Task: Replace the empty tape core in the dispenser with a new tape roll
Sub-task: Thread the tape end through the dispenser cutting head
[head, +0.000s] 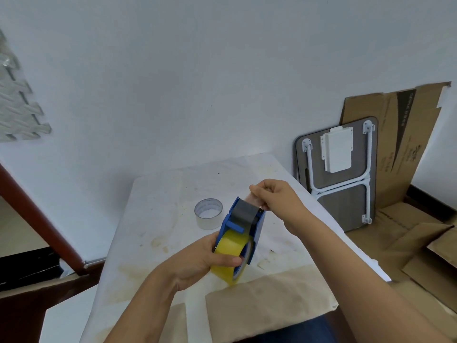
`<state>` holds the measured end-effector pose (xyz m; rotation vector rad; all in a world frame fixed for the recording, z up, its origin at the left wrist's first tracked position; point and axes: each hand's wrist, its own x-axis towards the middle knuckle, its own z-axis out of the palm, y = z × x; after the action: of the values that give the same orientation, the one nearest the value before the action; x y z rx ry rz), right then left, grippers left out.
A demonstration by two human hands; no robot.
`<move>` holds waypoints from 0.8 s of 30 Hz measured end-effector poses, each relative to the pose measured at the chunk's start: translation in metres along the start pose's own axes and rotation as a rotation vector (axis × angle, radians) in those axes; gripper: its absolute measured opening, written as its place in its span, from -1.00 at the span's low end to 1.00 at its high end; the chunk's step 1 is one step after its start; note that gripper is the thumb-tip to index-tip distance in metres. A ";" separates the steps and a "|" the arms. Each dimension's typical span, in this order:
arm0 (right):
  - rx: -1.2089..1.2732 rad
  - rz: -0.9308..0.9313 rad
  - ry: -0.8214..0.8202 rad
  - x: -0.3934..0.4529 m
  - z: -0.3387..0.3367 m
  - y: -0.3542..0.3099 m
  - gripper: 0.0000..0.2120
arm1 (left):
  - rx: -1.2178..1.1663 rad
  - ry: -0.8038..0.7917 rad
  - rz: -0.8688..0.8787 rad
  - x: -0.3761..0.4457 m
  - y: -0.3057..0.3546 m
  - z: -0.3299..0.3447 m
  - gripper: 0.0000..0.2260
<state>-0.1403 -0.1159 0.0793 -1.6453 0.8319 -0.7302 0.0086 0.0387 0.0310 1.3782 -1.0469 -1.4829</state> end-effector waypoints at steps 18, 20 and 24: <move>0.551 0.410 -0.179 -0.012 0.020 0.013 -0.70 | -0.201 -0.038 0.152 -0.016 0.003 -0.001 -0.62; 0.635 0.436 -0.233 -0.016 0.021 0.015 -0.74 | -0.214 -0.033 0.147 -0.014 -0.001 -0.003 -0.60; 0.720 0.496 -0.279 -0.022 0.021 0.020 -0.72 | -0.282 -0.019 0.139 -0.015 -0.005 -0.004 -0.63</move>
<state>-0.1386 -0.0888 0.0547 -0.8205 0.6316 -0.3655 0.0135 0.0539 0.0308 1.0738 -0.8876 -1.4787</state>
